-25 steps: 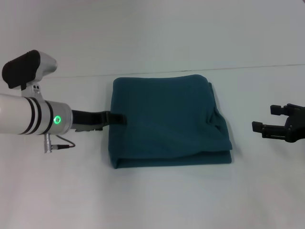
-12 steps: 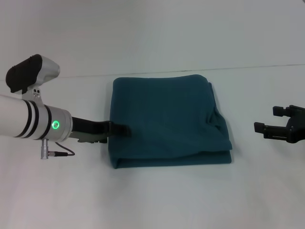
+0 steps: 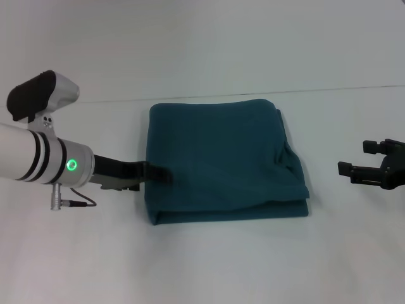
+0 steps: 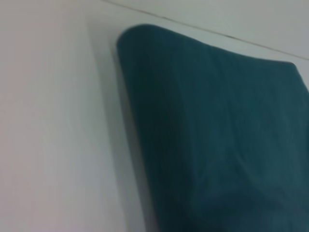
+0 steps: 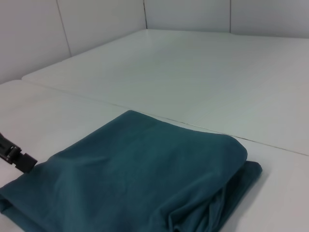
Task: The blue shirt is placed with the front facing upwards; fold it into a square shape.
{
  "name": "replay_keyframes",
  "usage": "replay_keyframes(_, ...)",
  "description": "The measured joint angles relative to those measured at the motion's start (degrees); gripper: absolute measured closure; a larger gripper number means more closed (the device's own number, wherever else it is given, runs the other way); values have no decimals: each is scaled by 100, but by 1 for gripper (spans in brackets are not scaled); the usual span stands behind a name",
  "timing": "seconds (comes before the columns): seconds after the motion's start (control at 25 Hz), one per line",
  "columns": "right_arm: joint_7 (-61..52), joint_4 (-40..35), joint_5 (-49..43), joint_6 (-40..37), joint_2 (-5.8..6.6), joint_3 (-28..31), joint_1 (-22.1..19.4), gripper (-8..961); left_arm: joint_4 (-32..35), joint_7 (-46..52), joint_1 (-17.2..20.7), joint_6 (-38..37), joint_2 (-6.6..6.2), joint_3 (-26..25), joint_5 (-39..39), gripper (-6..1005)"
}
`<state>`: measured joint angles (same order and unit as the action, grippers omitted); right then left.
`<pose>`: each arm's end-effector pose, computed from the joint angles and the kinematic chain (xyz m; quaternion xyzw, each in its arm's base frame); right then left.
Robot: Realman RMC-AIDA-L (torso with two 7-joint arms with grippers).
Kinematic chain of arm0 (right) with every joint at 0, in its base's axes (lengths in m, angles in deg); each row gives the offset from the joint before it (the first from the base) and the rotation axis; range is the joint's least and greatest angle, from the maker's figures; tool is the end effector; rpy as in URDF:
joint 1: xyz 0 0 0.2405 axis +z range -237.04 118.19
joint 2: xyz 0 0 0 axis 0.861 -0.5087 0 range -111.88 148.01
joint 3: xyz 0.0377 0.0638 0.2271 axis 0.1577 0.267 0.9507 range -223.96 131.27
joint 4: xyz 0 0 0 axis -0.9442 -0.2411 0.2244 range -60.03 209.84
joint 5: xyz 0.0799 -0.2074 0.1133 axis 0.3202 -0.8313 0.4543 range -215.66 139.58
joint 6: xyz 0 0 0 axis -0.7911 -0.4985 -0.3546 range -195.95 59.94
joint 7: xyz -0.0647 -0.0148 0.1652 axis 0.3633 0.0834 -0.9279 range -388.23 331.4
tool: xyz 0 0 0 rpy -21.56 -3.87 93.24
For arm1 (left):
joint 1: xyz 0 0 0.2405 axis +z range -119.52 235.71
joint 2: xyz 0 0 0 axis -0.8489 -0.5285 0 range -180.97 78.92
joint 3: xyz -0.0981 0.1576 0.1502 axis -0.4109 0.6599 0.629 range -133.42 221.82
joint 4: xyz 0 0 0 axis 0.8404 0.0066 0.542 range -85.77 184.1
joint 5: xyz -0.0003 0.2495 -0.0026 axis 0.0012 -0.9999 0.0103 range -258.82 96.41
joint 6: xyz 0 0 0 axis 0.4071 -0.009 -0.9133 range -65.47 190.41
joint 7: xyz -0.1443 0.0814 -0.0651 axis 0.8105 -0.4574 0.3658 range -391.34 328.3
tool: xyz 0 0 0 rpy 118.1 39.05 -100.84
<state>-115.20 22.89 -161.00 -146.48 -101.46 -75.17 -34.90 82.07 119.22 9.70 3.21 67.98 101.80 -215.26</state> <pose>0.3344 0.3816 0.0648 -0.8848 0.2973 0.1540 0.3240 -0.2204 0.4585 -0.0783 -0.7846 -0.5897 -0.0576 0.1826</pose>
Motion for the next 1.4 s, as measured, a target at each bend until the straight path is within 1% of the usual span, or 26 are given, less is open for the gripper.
replay_keyframes(0.24, 20, -3, 0, -1, 0, 0, 7, 42, 14, 200, -28, 198, 4, -15, -174, 122)
replay_keyframes(0.72, 22, -2, 0, 6, 0, -13, 19, 42, -15, 157, -60, 183, 106, 32, -181, 122)
replay_keyframes(1.16, 30, -2, 0, 8, 0, -27, 18, 42, -53, 153, -166, 202, 195, 85, -182, 125)
replay_keyframes(1.4, 31, -2, 0, 14, 0, -26, 8, 42, -70, 147, -194, 204, 198, 98, -214, 185)
